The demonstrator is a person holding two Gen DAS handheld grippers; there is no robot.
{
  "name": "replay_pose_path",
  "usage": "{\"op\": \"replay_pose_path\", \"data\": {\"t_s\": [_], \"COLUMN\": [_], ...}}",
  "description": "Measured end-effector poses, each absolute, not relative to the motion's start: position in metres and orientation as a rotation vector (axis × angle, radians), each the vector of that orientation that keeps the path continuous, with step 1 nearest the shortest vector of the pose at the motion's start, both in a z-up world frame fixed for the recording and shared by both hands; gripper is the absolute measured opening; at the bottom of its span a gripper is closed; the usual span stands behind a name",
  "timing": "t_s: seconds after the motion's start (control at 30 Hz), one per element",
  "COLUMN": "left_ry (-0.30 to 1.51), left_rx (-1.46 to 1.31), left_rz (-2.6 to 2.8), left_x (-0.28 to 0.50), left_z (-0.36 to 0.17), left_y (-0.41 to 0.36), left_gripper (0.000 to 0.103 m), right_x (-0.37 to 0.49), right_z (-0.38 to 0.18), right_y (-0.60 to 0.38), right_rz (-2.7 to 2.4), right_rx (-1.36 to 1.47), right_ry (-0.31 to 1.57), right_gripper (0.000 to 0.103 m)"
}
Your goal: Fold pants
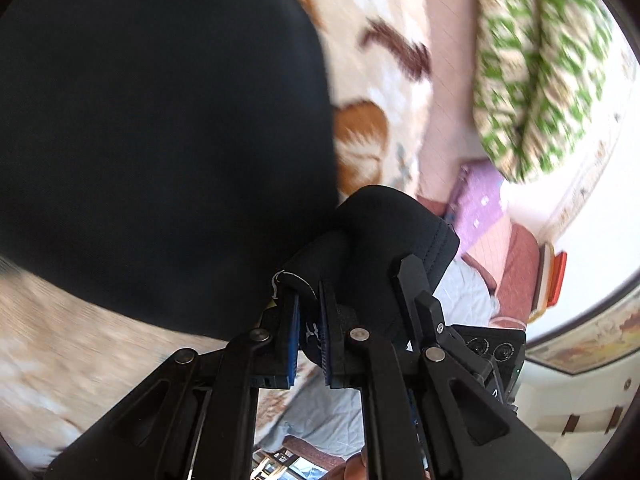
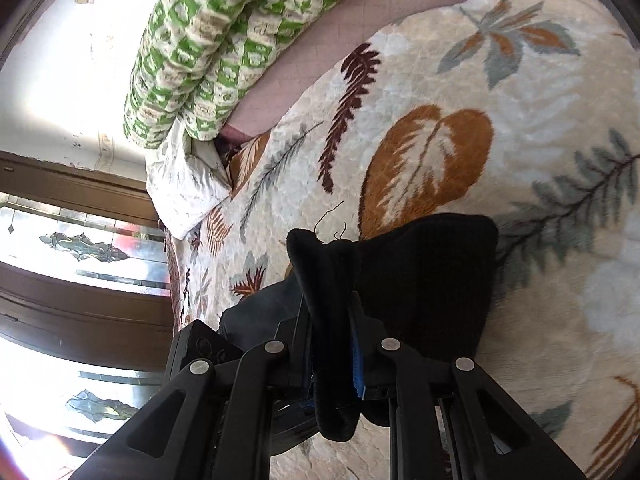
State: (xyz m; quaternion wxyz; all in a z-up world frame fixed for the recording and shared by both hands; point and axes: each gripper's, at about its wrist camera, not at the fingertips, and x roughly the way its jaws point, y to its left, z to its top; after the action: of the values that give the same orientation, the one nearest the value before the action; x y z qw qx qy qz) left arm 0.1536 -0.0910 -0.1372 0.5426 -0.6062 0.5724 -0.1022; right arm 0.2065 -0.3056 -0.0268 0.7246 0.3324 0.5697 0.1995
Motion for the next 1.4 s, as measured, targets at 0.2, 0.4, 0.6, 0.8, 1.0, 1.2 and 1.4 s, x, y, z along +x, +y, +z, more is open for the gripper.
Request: {"op": "replay_pose_path", "data": {"t_s": [0.2,0.4,0.6,0.8,1.0,1.2,1.4], "left_ry": [1.429,1.428,1.397,1.345,1.396,1.435,1.436], "left_rx": [-1.465,-1.369,-1.138,-0.892,-0.760,-0.657,-0.636], "left_rz": [-0.212,-0.204,-0.210,-0.217,-0.249,-0.260,-0.255], "left_x": [0.143,0.135,0.136,0.166,0.179,0.186,0.190], "left_z": [-0.161,-0.146,-0.108,-0.072,-0.074,-0.082,-0.089], "left_y": [-0.063,-0.032,-0.015,-0.029,-0.045,-0.071,-0.080], "left_gripper": [0.008,0.008,0.023,0.056,0.065,0.065,0.061], "right_x": [0.206,0.205,0.174,0.111,0.093,0.092,0.092], "right_z": [-0.060,-0.066,-0.016,-0.024,-0.094,-0.122,-0.134], "right_y": [-0.260,-0.242,-0.256,-0.300,-0.306,-0.318,-0.323], "right_rz": [0.427,0.399,0.423,0.370,0.300,0.251,0.235], "right_rx": [0.703,0.707,0.729,0.994,1.352,1.567,1.690], "right_ry": [1.344,1.368,1.189,1.050,1.018,0.895,0.777], "right_gripper": [0.018,0.037,0.048,0.071,0.071,0.071,0.071]}}
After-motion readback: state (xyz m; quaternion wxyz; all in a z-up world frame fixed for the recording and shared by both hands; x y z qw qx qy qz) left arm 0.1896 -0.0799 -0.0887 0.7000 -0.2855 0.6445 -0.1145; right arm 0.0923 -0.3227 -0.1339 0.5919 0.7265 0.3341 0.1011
